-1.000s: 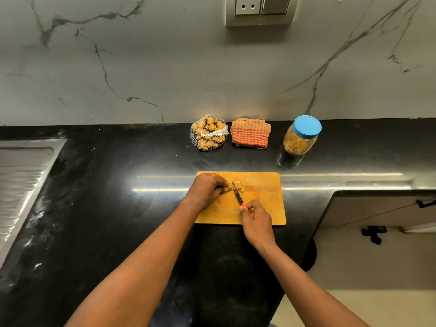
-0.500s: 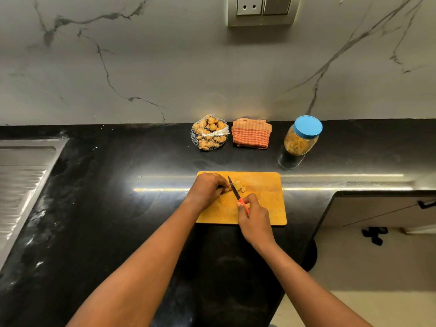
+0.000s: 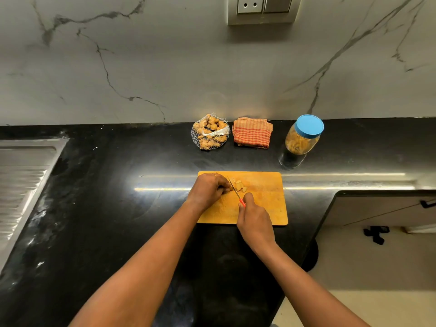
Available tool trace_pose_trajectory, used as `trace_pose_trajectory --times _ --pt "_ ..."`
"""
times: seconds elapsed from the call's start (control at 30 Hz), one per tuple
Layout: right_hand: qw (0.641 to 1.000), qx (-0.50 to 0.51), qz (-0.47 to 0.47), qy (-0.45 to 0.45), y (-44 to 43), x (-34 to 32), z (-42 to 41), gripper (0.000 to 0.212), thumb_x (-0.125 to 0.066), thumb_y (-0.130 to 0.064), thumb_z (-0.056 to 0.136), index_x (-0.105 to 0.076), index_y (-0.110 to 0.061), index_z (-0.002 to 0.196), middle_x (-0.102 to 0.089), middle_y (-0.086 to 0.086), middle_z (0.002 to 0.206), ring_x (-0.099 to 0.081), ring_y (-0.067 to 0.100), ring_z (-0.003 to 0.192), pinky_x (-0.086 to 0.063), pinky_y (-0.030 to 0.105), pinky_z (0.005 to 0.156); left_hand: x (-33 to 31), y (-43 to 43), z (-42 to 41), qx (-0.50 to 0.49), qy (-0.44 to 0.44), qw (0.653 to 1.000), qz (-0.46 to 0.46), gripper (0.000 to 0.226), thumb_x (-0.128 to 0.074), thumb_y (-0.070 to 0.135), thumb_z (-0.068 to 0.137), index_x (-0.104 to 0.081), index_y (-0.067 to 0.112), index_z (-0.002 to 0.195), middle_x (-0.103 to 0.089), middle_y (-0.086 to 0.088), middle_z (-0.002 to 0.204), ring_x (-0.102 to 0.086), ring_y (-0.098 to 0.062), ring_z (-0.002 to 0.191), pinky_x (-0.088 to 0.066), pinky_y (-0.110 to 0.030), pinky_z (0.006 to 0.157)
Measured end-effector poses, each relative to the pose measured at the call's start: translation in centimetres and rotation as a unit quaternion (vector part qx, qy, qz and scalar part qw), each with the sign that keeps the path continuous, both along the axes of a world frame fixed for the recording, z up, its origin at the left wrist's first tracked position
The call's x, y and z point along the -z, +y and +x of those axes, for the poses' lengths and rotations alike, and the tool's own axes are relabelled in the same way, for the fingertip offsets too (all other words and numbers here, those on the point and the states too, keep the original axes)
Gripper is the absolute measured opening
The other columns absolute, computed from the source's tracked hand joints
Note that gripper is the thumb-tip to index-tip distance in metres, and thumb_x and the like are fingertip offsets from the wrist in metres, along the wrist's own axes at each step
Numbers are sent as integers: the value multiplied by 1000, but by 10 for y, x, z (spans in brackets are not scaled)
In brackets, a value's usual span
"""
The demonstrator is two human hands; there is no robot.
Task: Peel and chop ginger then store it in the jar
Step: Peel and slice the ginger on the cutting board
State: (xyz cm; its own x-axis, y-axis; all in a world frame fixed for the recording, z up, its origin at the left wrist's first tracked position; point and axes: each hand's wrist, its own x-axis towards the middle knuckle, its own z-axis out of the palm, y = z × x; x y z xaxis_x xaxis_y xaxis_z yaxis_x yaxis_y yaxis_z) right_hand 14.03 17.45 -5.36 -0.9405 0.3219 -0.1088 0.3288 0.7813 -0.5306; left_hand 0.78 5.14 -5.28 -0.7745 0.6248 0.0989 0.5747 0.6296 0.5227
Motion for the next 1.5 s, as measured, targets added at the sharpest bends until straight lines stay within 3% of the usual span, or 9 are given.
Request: trace_pose_trajectory --times 0.23,0.67,0.83,1.0,1.13,1.37,1.5 --pt "1000 -11 4 8 0 1 -1 25 -42 -28 105 -45 -15 126 -61 3 74 -59 20 59 -54 37 52 0 -1 -1 26 23 999 -9 16 -75 9 81 -78 13 95 -75 -1 96 -69 -15 88 -56 -30 81" --pt "999 -10 -10 30 -3 6 -12 26 -43 -24 104 -47 -13 127 -59 3 70 -55 18 54 -39 26 44 10 -1 0 34 68 997 -10 14 -75 6 77 -77 13 89 -75 -1 90 -69 -20 80 -57 -30 70" --pt "999 -14 -37 21 0 10 6 9 -45 -22 103 -47 -14 108 -58 4 67 -55 21 53 -47 35 46 10 -1 -2 42 68 997 -7 8 -74 6 77 -77 9 84 -75 -4 86 -69 -23 77 -59 -36 66" --pt "995 -6 -95 15 4 4 -11 10 -48 -19 102 -50 -16 111 -60 4 72 -58 19 58 -48 36 51 9 0 1 41 77 996 4 12 -75 0 72 -77 7 82 -75 -6 86 -70 -24 76 -60 -34 67" --pt "992 6 -127 2 3 2 -3 3 -50 -19 101 -49 -16 101 -58 4 70 -56 19 58 -45 35 51 8 1 0 38 74 996 9 13 -76 -1 72 -77 7 82 -75 -5 86 -70 -23 75 -60 -33 67" --pt "1000 -14 -12 -13 2 -2 -1 13 -45 -21 103 -47 -16 114 -60 6 72 -58 22 59 -50 34 51 10 -1 -1 29 58 998 0 10 -74 2 74 -77 7 82 -75 -4 86 -69 -24 76 -59 -36 66" --pt "999 -2 -23 -28 10 0 7 9 -45 -24 103 -45 -19 111 -58 2 71 -58 18 58 -53 34 52 8 -1 -1 26 47 999 0 8 -74 4 77 -77 8 83 -75 -3 87 -69 -22 77 -59 -36 68"
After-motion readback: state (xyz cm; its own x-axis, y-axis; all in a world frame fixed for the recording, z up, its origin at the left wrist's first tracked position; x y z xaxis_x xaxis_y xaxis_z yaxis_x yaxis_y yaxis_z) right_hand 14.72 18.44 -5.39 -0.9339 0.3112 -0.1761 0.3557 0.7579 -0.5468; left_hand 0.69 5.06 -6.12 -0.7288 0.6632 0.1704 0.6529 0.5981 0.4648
